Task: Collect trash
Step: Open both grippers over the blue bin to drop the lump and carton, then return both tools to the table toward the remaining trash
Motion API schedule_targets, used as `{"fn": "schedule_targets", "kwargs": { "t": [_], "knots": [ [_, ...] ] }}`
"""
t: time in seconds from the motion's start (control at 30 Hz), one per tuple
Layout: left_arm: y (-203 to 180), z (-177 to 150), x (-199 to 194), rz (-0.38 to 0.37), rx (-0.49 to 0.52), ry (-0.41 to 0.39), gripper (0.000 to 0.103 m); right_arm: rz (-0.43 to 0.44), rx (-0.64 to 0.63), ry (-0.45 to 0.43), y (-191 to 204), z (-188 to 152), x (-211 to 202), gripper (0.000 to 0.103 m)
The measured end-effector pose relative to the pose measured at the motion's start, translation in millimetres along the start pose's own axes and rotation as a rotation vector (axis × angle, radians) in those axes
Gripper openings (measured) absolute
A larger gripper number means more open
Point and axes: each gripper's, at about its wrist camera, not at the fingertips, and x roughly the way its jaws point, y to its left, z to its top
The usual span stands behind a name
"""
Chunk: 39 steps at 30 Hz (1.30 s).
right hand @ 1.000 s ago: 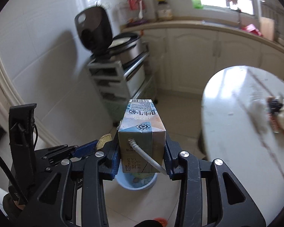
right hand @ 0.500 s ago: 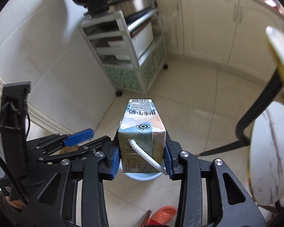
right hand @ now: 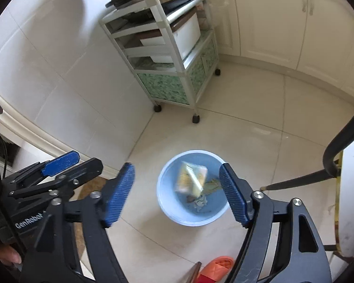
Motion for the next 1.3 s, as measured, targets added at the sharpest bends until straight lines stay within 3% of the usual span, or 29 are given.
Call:
{"fn": "schedule_targets", "kwargs": {
  "t": [0.17,0.3,0.37,0.57,0.67,0.83,0.97,1.3],
  "knots": [
    [-15,-11,-40,-0.006,0.01,-0.073,0.061,-0.028,-0.02,-0.082,8,3,-41,0.088],
    [-39,-19,-87,-0.03,0.042,-0.16,0.066,-0.089,-0.069,-0.216,20,2,-104,0.094],
    [-54,-24,-112,-0.042,0.063,-0.215,0.074,-0.122,-0.088,-0.298,23,-1,-140,0.096],
    [-118,-43,-184,-0.095,0.164,-0.39,0.091,-0.243,-0.059,-0.49,0,-18,-246,0.103],
    [-156,-59,-208,-0.137,0.228,-0.44,0.092,-0.29,-0.018,-0.563,-23,-32,-293,0.103],
    [-224,-79,-221,-0.203,0.328,-0.458,0.1,-0.366,0.062,-0.641,-74,-60,-359,0.103],
    [-277,-83,-207,-0.241,0.413,-0.423,0.101,-0.434,0.137,-0.664,-123,-82,-394,0.103],
    [-395,-31,-116,-0.216,0.516,-0.26,0.101,-0.543,0.289,-0.629,-237,-115,-426,0.103]
  ]
}}
